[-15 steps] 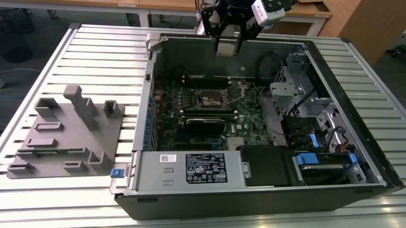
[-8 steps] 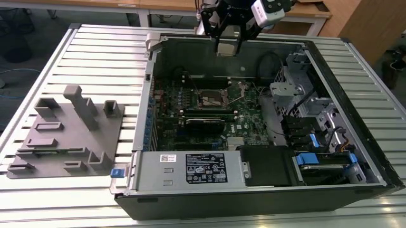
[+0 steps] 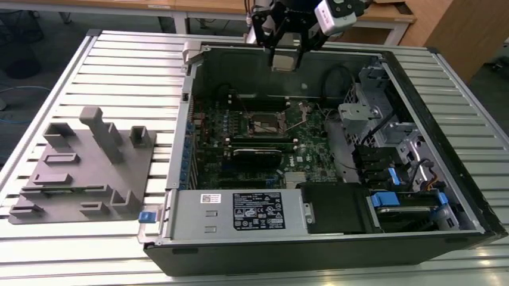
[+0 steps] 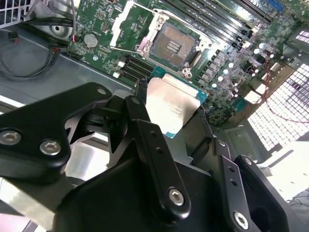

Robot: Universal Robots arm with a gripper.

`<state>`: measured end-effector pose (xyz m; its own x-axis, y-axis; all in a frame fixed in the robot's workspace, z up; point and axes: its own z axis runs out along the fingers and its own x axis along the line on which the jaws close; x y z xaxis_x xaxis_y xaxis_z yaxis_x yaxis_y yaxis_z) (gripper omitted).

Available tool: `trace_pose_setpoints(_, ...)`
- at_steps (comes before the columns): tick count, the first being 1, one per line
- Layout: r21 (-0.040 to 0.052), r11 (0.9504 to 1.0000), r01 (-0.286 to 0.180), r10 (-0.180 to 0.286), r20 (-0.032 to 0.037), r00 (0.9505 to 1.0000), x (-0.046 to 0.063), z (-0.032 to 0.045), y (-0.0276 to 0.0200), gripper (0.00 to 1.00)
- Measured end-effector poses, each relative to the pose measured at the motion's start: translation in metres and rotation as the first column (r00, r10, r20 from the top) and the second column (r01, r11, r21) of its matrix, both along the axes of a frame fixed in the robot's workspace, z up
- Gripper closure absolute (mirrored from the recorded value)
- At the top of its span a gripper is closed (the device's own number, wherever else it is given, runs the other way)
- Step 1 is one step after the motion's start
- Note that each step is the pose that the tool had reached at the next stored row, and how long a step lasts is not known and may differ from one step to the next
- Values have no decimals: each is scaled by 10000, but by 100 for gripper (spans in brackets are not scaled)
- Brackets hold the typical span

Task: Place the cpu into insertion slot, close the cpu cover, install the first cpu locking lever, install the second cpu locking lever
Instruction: 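Place the cpu into insertion slot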

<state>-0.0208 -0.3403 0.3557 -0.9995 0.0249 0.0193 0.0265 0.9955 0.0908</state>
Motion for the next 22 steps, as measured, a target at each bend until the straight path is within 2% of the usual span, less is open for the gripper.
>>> trace_pose_setpoints(14,0,10000,0,0,0,10000,0,-34,0,46)
trace_pose_setpoints(22,-1,10000,-1,1,-1,10000,0,-80,0,46)
